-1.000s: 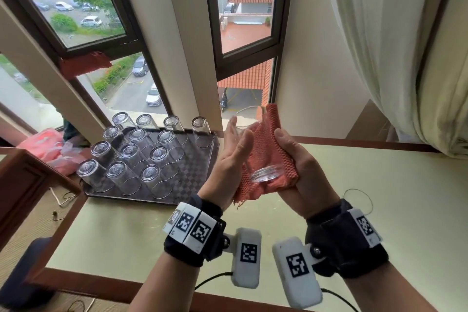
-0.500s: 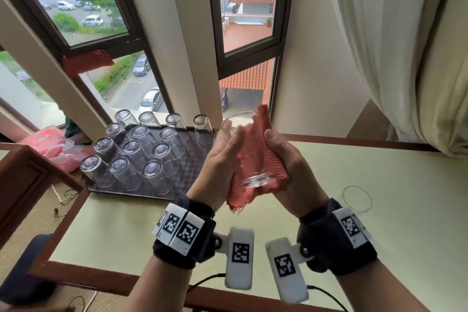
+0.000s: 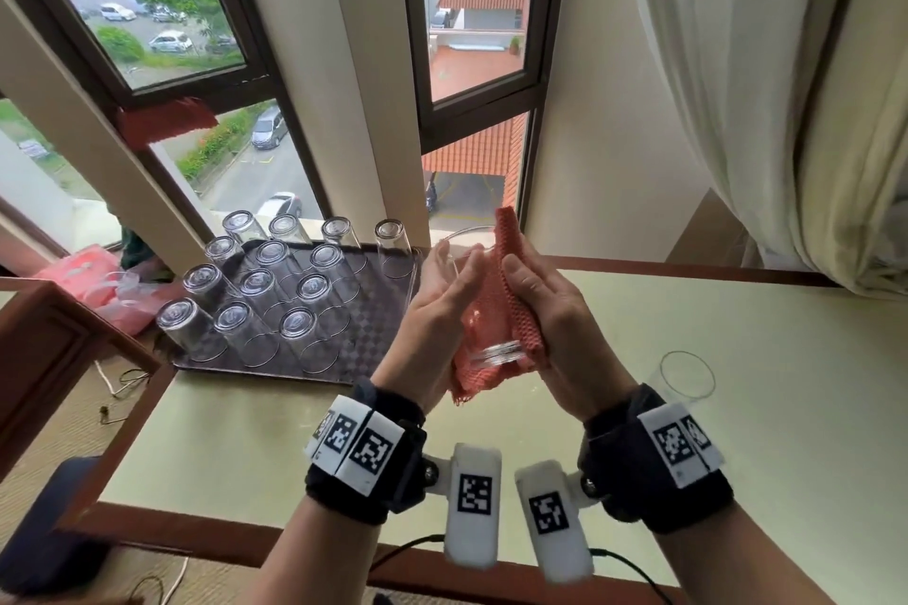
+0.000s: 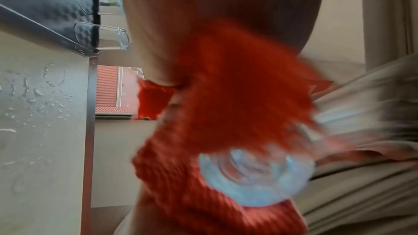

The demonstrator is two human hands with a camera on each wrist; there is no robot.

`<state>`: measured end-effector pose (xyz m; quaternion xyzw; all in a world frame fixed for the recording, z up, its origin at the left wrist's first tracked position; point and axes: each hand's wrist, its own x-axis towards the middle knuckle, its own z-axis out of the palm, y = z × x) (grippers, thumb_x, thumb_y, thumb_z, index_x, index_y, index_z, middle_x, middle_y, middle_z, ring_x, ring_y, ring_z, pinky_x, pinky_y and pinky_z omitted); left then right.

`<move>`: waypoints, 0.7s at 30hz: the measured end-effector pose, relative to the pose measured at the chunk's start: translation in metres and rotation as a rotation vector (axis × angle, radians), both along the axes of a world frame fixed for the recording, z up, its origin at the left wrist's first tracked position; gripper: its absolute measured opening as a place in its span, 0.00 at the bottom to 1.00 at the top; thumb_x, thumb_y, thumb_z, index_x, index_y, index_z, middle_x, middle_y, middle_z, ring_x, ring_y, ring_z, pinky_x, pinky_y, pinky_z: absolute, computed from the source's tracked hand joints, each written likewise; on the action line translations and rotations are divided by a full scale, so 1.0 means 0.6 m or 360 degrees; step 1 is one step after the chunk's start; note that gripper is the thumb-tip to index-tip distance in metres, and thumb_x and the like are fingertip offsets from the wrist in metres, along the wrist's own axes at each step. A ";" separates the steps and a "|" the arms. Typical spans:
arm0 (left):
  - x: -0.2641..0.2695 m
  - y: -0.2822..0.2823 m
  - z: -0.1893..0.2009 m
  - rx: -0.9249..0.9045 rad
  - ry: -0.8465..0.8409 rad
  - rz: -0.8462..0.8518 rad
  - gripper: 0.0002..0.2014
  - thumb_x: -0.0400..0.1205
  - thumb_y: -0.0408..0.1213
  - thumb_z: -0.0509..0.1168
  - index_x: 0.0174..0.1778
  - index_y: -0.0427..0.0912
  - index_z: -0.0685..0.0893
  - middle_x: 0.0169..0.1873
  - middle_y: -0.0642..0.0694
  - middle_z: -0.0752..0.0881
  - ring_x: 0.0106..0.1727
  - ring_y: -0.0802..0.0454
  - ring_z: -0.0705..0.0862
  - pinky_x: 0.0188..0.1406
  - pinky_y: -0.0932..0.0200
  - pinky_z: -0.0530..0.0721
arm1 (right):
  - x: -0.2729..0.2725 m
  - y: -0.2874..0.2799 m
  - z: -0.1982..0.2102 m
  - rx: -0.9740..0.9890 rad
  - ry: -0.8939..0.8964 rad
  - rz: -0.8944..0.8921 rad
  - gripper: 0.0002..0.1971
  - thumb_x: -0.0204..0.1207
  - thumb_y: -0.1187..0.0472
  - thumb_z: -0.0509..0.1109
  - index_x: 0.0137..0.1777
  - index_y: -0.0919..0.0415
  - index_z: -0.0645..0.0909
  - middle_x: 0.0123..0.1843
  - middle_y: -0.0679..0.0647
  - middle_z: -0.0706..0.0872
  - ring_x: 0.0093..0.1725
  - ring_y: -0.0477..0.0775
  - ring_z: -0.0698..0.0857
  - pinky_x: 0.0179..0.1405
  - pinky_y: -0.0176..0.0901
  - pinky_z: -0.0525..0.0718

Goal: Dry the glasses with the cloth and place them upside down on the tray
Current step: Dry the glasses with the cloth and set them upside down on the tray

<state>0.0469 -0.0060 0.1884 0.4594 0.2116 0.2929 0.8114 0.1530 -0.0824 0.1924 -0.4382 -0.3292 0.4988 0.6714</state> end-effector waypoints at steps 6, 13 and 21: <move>-0.016 0.023 0.002 0.0020 0.0056 -0.0085 0.39 0.80 0.50 0.65 0.82 0.31 0.63 0.69 0.35 0.81 0.66 0.41 0.84 0.68 0.43 0.84 | 0.016 -0.010 0.002 -0.0015 0.0438 0.0080 0.26 0.85 0.49 0.61 0.78 0.62 0.73 0.70 0.65 0.84 0.65 0.64 0.86 0.66 0.66 0.84; -0.006 0.000 -0.006 0.0052 0.0004 -0.0108 0.32 0.83 0.38 0.68 0.79 0.36 0.61 0.70 0.32 0.80 0.67 0.38 0.85 0.65 0.34 0.84 | -0.010 -0.003 -0.006 0.0022 -0.0245 -0.0165 0.23 0.83 0.55 0.63 0.78 0.48 0.71 0.66 0.58 0.87 0.62 0.59 0.89 0.56 0.51 0.90; -0.031 0.014 -0.012 -0.0031 -0.0101 -0.0206 0.36 0.80 0.42 0.68 0.80 0.29 0.63 0.65 0.38 0.84 0.64 0.43 0.85 0.64 0.47 0.86 | 0.002 -0.013 -0.006 -0.0113 0.0139 -0.0034 0.24 0.85 0.49 0.61 0.77 0.59 0.74 0.71 0.67 0.82 0.69 0.71 0.83 0.68 0.68 0.82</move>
